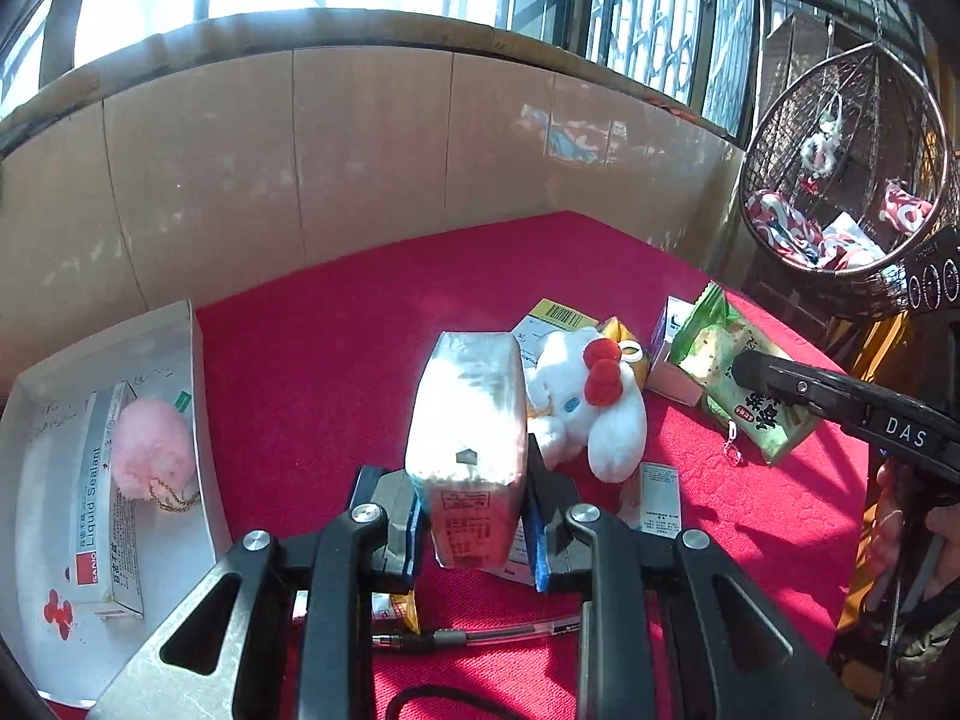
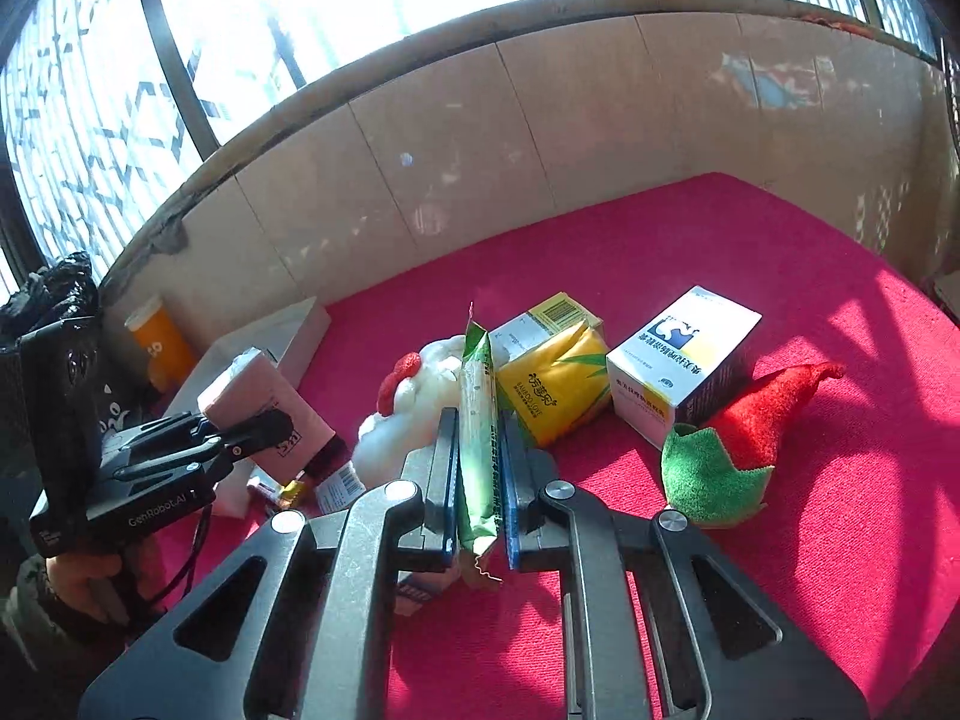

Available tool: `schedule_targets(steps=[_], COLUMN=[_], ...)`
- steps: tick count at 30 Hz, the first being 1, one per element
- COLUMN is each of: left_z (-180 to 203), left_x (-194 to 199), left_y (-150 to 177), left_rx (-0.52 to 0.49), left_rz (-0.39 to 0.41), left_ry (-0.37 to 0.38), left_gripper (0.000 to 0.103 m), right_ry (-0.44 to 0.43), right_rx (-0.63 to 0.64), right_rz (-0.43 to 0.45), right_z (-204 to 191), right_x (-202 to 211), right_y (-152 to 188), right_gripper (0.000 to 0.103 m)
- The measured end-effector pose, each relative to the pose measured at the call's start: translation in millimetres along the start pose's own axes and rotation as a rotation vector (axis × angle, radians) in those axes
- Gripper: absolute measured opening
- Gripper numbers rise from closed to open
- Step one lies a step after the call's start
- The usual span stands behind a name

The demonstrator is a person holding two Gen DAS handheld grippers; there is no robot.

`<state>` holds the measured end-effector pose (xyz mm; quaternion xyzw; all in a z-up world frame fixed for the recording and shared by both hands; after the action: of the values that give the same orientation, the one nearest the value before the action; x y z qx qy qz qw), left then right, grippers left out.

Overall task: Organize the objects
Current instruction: 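Carry the box and the green packet with both tools to the white tray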

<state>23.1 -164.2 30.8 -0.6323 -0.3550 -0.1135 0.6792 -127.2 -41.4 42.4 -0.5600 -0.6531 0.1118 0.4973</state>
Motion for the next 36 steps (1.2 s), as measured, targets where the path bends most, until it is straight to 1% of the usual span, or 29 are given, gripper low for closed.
schedule_targets(steps=[5,8,15,24,36], left_z=[1,-4,-22,-39,-62], left_x=[14,23,42,57,72], left_y=[-3,-3,1,5,18], left_rx=[0.004,0.022,0.069,0.11,0.164], left_rz=[0.032,0.046,0.077,0.104,0.118], left_ry=[-0.006,-0.014,-0.04,-0.069,-0.102], left_gripper=[0.025,0.025,0.025,0.026,0.026], right_ry=[-0.046,-0.066,-0.087,-0.123,-0.159], right_rx=[0.013,0.01,0.043,0.105,0.176], right_rz=[0.008,-0.001,-0.004,-0.012,-0.022], right_z=[-13,-23,-46,-80,-117], right_x=[13,12,11,10,6], right_y=[-2,-1,1,3,7], right_gripper=[0.01,0.01,0.01,0.01,0.01])
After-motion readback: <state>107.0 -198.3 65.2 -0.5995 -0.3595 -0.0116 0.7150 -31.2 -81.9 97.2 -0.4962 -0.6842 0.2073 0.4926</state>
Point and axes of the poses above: each gripper's, at about its wrist camera, not at the fingertips, and x roughly against the way its jaws point, z to its right, y to its underside, the point moved 7 cm from there along -x, roughly the way its jaws point, and after that the axes turned 10 degrees about -x, right-handed, at the moved point
